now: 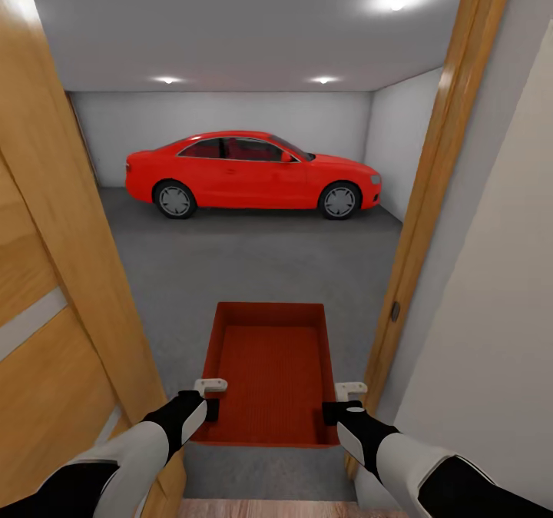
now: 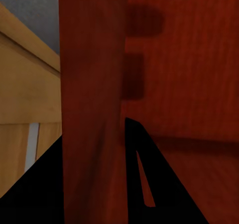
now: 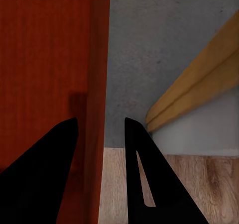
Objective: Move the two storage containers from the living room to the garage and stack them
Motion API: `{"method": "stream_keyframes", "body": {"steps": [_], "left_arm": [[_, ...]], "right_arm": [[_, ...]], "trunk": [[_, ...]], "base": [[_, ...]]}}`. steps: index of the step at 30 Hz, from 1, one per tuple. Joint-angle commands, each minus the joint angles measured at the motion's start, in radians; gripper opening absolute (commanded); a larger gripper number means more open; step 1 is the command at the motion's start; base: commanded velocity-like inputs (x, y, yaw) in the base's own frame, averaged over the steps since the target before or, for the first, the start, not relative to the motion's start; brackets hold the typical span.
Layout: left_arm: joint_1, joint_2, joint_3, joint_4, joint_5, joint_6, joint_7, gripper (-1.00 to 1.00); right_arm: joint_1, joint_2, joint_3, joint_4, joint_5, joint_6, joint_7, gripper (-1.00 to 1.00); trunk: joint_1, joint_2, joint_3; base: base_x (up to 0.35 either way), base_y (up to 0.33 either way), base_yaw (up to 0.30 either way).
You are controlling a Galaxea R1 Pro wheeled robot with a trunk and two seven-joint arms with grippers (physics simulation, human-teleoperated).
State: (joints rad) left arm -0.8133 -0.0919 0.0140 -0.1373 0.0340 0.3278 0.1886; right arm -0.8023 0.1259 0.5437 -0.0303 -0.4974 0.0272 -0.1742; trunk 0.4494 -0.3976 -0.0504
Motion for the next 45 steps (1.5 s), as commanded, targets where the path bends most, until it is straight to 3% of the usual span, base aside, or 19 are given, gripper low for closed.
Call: {"method": "stream_keyframes", "body": {"steps": [1,45], "left_arm": [[-0.001,0.02,-0.016,-0.005,0.004,-0.005,0.006,-1.0],[-0.001,0.02,-0.016,-0.007,0.004,-0.007,0.017,-1.0]], "right_arm": [[0.0,0.0,0.018,0.003,-0.02,0.005,-0.005,-1.0],[0.0,-0.002,0.018,0.003,-0.02,0.006,-0.005,-1.0]], "trunk": [[0.001,-0.002,-0.002],[0.001,-0.002,-0.002]], "base": [[0.0,0.0,0.0],[0.016,0.028,0.0]]}}
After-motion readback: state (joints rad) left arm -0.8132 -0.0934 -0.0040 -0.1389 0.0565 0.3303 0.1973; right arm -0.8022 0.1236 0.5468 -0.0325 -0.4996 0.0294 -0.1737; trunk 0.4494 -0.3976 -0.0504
